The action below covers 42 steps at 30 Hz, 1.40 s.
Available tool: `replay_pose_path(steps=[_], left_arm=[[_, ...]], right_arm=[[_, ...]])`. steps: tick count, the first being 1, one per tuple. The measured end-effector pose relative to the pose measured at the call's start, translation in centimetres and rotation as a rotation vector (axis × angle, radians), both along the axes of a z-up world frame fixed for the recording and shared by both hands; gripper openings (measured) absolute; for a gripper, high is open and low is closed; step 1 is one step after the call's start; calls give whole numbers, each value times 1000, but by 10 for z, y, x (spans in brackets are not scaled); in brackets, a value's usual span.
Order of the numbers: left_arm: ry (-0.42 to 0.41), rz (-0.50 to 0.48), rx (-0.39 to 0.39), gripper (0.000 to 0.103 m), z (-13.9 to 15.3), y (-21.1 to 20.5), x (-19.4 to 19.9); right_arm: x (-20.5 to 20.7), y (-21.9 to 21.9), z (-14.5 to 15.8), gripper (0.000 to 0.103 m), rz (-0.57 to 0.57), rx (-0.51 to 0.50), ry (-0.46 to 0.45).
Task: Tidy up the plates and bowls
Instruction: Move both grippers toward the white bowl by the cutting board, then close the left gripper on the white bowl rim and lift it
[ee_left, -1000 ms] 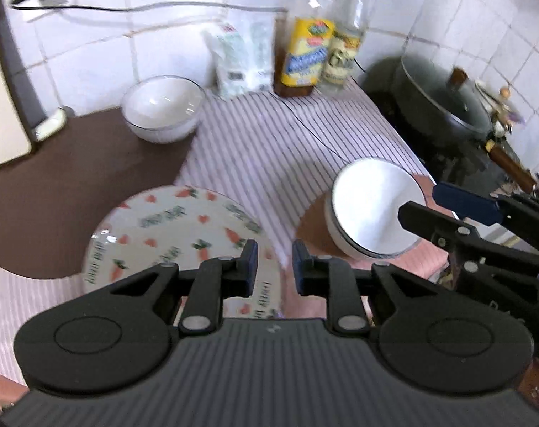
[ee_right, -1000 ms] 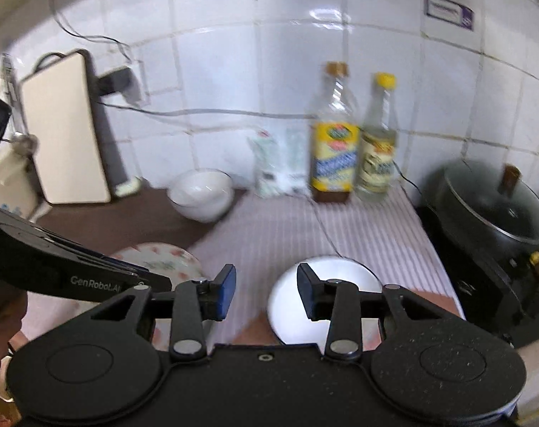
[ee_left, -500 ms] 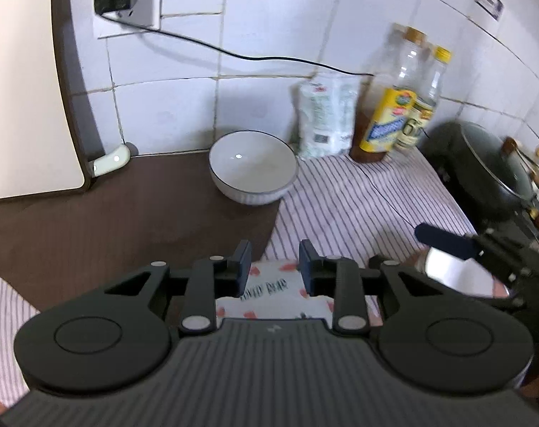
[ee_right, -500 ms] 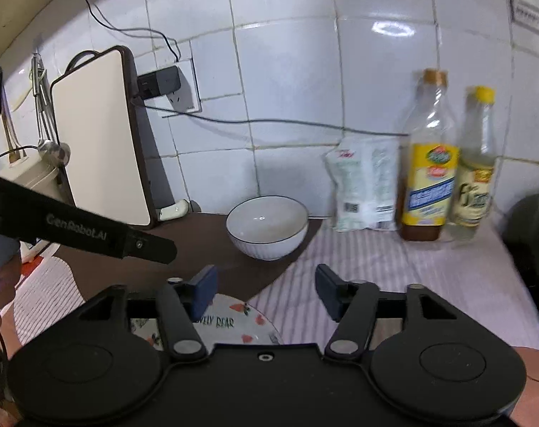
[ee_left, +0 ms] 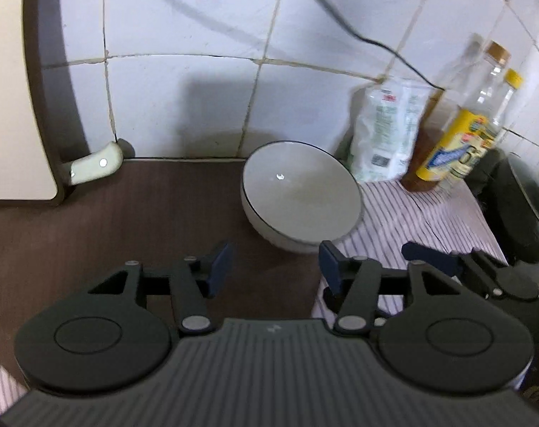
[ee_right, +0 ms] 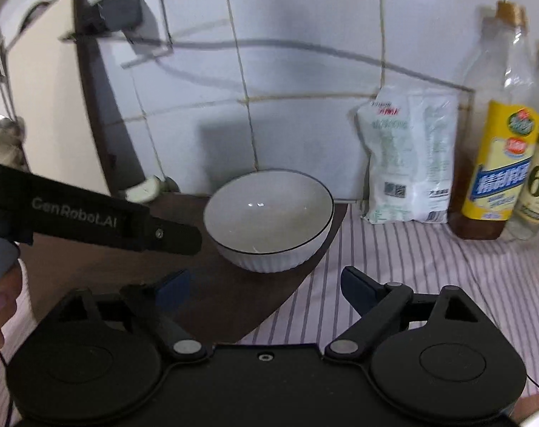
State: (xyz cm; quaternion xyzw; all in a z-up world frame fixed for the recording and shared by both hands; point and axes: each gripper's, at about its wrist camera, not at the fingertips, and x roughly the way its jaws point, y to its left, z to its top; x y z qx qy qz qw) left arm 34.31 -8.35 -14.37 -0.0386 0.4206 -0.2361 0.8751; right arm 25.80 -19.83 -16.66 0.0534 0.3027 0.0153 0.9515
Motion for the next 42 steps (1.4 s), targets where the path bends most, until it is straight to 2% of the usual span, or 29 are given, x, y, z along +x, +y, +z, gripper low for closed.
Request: replay_pose_path(steps=[5, 10, 13, 15, 16, 17, 23, 29, 33, 42], left_arm=[[22, 12, -16, 59, -15, -4, 37], [61, -3, 13, 59, -32, -15, 66], [90, 1, -18, 53, -38, -16, 73], [108, -4, -28, 36, -41, -16, 76], [121, -10, -32, 32, -43, -17, 77], [135, -14, -38, 23, -45, -17, 77], [161, 10, -56, 21, -47, -16, 73], [154, 1, -56, 22, -35, -15, 58], [149, -6, -29, 21, -23, -16, 44], [87, -45, 23, 21, 25, -24, -9]], right_arm=[[35, -3, -15, 94, -13, 45, 79], [64, -11, -24, 94, 1, 86, 187], [73, -14, -22, 94, -7, 95, 187], [77, -14, -23, 94, 9, 102, 192], [77, -13, -23, 94, 16, 93, 188], [79, -11, -23, 94, 23, 80, 183], [82, -1, -20, 95, 53, 36, 162], [65, 3, -10, 95, 55, 18, 124], [50, 7, -2, 95, 55, 21, 107], [-12, 6, 31, 95, 26, 42, 40]])
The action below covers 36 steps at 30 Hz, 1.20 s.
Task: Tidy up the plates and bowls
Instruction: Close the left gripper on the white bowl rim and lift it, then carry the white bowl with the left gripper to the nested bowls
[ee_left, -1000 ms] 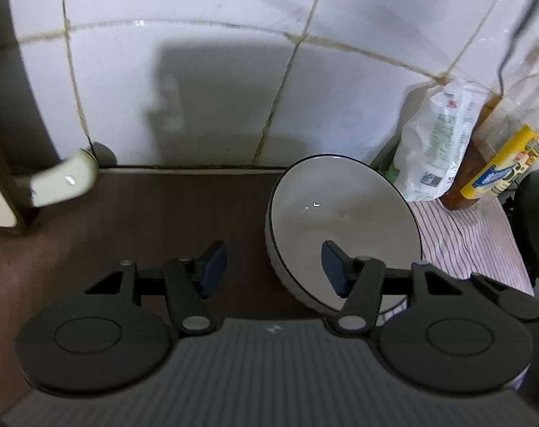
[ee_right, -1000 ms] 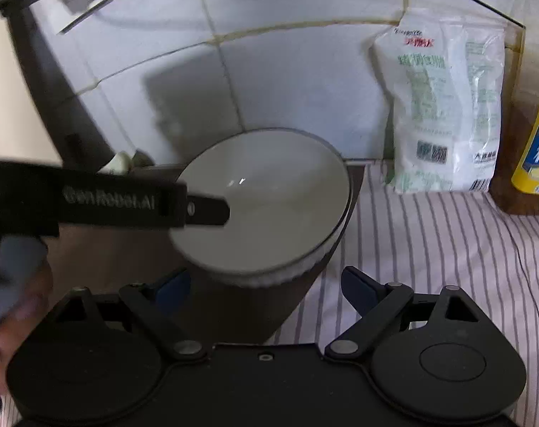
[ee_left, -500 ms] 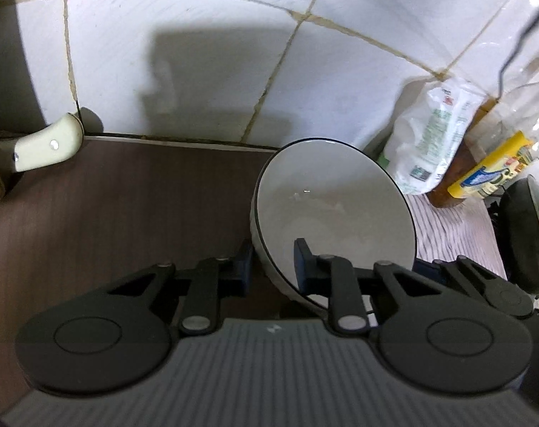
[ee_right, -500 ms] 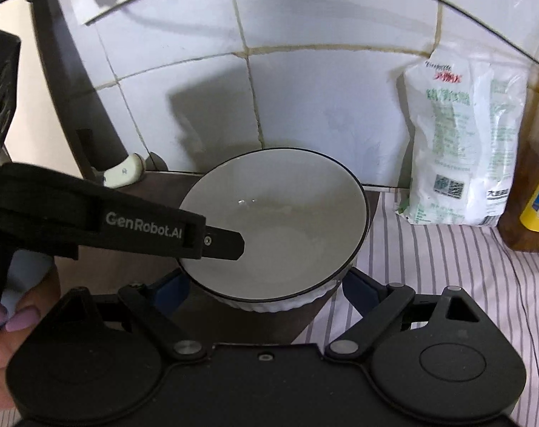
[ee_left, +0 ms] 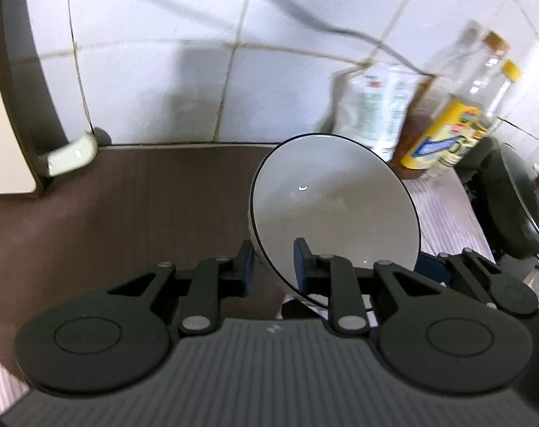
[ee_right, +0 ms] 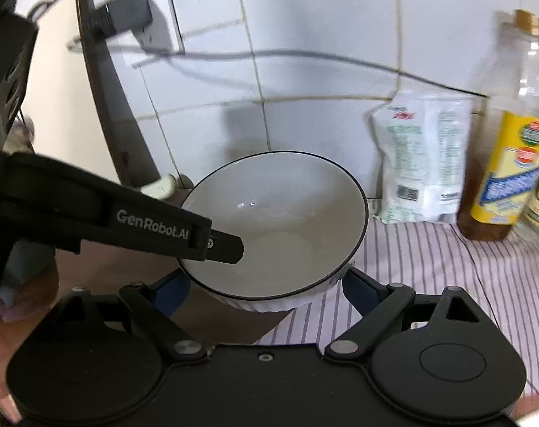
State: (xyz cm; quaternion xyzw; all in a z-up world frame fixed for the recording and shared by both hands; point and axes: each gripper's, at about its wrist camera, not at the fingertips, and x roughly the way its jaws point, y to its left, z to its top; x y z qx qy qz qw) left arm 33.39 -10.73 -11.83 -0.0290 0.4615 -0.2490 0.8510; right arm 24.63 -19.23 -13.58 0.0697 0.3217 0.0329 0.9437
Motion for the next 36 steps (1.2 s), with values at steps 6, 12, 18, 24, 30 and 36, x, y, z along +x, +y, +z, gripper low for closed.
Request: replay_pose_path(steps=[6, 12, 18, 24, 30, 36], left_arm=[[-79, -61, 21, 22, 43, -13, -41], [-102, -134, 24, 21, 72, -30, -84], [-88, -205, 14, 21, 78, -57, -119], [-57, -271, 19, 21, 62, -89, -144], [1, -302, 29, 21, 45, -118, -151], [55, -304, 52, 21, 18, -142, -150]], right_arm=[[-54, -9, 28, 95, -33, 43, -95], [-113, -7, 49, 95, -71, -21, -186], [-162, -19, 58, 95, -143, -42, -195], [-194, -36, 50, 95, -184, -106, -170], [-211, -60, 33, 95, -231, -77, -137], [-208, -75, 14, 95, -266, -89, -83]])
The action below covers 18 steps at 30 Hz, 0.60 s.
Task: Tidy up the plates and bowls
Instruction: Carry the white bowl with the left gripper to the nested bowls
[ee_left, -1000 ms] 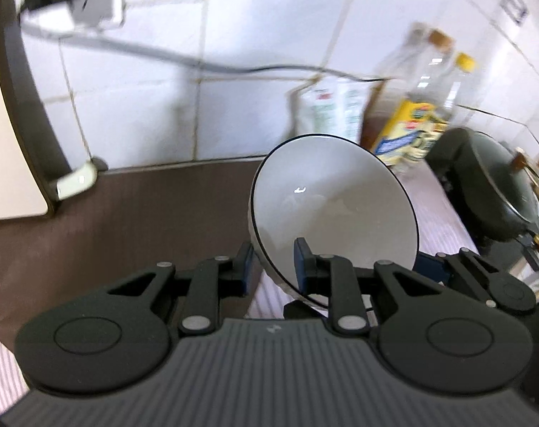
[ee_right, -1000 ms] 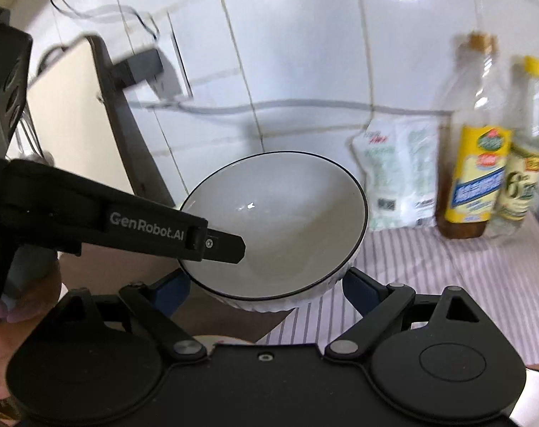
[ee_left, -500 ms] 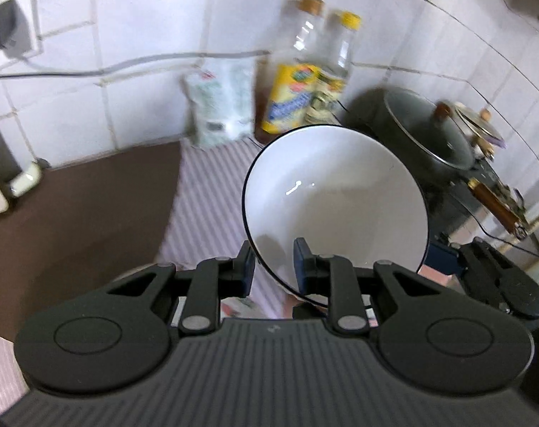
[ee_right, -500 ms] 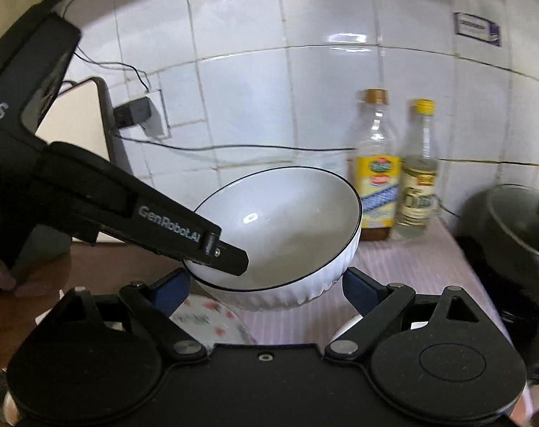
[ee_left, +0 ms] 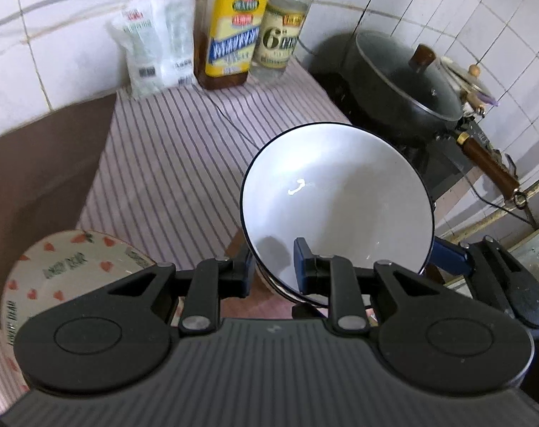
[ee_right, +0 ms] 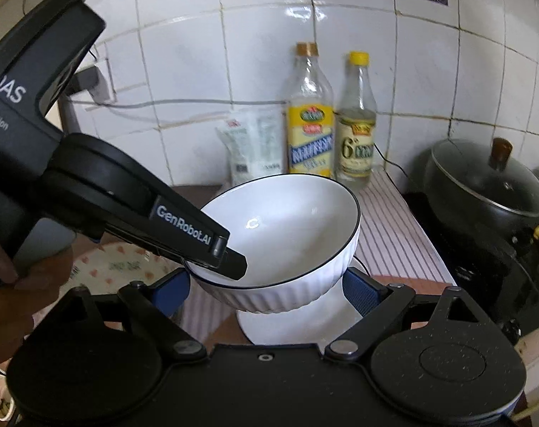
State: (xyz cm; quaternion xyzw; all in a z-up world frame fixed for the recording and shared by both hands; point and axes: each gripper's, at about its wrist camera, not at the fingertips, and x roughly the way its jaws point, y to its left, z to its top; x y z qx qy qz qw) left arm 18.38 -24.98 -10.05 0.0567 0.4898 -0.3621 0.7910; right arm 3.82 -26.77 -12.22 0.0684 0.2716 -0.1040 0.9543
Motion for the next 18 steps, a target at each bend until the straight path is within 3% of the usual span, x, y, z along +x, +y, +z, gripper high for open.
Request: replay_pose_path(steps=[4, 9, 16, 18], left_arm=[[21, 3, 22, 21, -19, -11, 0], [-11, -1, 55, 21, -34, -19, -5], [-21, 16, 77, 21, -38, -22, -4], [-39, 14, 83, 22, -38, -24, -7]], right_arm=[[4, -6, -12, 95, -19, 7, 41], [9, -9, -24, 95, -32, 8, 80], [11, -4, -26, 95, -21, -64, 113], [13, 1, -28, 95, -32, -128, 148]])
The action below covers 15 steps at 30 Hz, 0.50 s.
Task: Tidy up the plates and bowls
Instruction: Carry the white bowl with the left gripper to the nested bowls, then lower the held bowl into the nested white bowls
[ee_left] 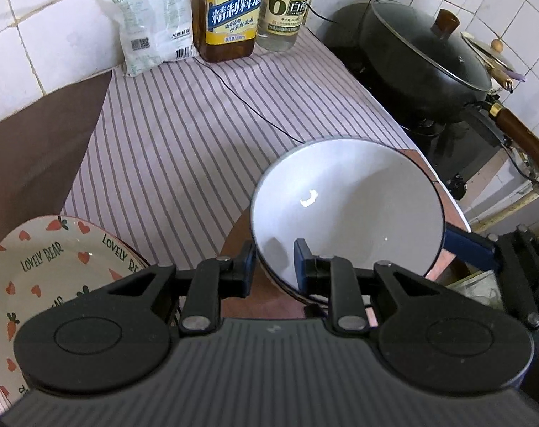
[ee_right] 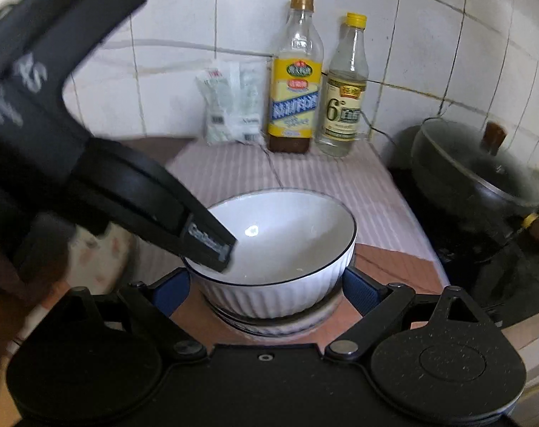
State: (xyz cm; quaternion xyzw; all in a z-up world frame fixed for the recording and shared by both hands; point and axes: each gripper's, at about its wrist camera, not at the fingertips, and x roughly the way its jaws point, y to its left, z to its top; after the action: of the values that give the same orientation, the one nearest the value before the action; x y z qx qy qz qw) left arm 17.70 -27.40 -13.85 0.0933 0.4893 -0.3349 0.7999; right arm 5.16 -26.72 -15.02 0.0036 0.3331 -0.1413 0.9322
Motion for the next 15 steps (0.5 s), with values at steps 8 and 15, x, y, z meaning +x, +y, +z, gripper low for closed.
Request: replay_pose_path(steps=[8, 15], left_arm=[[13, 57, -13, 22, -5, 2, 0], [54, 133, -91, 25, 12, 20, -4]], right_arm=[[-7, 8, 0, 96, 14, -90, 6], [-49, 0, 10, 96, 58, -30, -114]])
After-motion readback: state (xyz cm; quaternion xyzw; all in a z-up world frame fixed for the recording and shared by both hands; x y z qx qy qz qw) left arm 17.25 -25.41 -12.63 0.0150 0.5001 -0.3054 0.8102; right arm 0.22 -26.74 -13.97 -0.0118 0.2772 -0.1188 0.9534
